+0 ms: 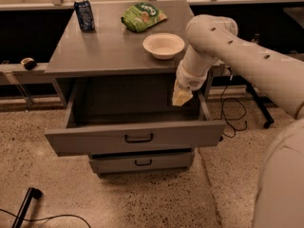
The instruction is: Open top drawer
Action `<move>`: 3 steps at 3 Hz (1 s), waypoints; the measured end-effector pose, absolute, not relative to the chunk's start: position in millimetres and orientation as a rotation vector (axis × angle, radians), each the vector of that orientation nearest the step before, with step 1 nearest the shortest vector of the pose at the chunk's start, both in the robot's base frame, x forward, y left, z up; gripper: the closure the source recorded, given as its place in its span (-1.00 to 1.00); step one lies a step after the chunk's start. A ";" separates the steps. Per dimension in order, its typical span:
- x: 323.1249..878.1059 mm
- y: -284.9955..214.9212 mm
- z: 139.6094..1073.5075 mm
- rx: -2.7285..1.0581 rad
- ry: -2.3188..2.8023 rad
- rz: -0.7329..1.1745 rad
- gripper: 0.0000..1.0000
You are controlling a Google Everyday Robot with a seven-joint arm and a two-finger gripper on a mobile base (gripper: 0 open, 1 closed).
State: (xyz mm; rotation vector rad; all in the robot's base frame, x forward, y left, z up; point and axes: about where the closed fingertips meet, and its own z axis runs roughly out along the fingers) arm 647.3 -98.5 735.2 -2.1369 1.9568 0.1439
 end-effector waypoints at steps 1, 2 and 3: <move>640.9 -69.3 696.5 -2.136 1.972 0.244 1.00; 623.3 -46.8 664.8 -2.176 1.971 0.327 1.00; 610.2 -39.3 659.3 -2.204 1.963 0.358 1.00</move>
Offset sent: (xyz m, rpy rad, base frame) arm -0.0413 0.0743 -0.0997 0.0549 0.1814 0.0519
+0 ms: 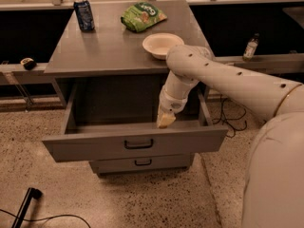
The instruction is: Open top drawer
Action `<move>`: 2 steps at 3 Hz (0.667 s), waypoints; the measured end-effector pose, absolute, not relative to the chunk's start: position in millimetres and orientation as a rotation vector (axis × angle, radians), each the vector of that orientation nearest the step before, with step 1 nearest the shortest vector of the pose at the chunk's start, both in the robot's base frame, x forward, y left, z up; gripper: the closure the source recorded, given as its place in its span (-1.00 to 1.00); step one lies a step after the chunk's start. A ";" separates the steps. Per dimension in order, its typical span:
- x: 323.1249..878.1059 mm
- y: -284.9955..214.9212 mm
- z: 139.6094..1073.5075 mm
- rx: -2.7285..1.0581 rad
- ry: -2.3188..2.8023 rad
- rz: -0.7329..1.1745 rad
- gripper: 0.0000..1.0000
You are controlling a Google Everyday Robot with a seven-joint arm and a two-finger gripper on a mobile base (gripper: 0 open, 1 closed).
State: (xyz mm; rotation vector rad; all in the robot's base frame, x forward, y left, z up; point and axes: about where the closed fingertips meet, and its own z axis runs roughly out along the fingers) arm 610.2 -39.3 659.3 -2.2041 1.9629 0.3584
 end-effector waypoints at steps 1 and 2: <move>575.0 -41.8 661.1 -2.261 1.971 0.430 1.00; 570.6 -42.9 662.2 -2.269 1.972 0.440 1.00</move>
Offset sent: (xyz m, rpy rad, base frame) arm -0.1039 -0.0226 0.0234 -0.0407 0.1909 0.0839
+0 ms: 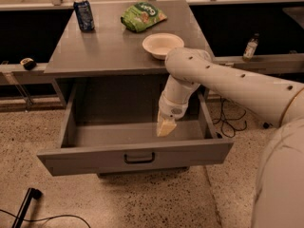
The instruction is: Open top drawer
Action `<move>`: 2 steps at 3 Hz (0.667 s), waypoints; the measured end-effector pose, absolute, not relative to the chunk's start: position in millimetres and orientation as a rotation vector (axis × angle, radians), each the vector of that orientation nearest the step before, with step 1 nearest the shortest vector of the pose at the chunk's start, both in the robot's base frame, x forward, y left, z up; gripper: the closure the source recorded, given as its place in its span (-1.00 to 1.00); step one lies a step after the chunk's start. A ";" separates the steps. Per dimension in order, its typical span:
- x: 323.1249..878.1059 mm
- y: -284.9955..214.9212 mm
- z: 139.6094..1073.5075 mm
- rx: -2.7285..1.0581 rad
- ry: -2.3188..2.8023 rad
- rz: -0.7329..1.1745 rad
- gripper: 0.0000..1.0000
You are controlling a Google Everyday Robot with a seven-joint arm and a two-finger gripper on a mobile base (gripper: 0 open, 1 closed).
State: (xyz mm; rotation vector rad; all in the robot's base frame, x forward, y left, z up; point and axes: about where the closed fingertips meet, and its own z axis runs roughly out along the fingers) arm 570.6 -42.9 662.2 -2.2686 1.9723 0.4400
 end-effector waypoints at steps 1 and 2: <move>528.3 -57.4 671.8 -2.335 1.981 0.576 1.00; 529.4 -57.2 671.8 -2.334 1.981 0.576 1.00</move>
Offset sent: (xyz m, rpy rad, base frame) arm -0.1017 -0.0334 0.0256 0.0383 0.2786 0.0666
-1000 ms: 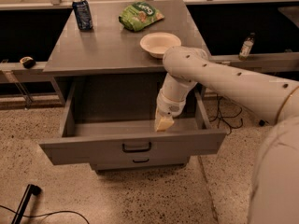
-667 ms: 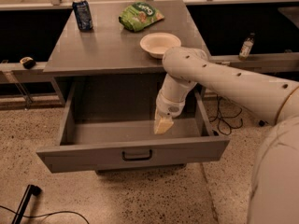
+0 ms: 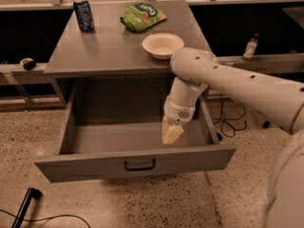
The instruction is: Open top drawer
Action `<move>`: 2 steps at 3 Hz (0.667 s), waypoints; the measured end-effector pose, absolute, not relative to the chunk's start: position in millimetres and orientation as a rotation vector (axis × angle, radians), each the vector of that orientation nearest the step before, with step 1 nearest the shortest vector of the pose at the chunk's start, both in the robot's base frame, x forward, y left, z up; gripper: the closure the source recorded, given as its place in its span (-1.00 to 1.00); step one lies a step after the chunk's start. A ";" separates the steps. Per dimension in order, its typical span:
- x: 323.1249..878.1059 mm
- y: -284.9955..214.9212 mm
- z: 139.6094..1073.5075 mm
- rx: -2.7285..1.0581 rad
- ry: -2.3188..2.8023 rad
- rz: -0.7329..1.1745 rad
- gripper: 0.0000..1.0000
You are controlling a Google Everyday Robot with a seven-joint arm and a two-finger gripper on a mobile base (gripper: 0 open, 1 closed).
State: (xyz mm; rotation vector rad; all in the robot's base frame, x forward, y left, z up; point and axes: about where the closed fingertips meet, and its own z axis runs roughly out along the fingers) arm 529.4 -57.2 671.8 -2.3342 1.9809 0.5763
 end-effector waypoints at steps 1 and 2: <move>520.6 -68.4 684.9 -2.223 1.974 0.656 1.00; 545.4 -94.6 723.2 -2.026 1.944 0.571 0.96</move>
Offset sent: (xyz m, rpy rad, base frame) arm 0.0483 -0.0678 0.1048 0.3045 -0.2811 -0.2785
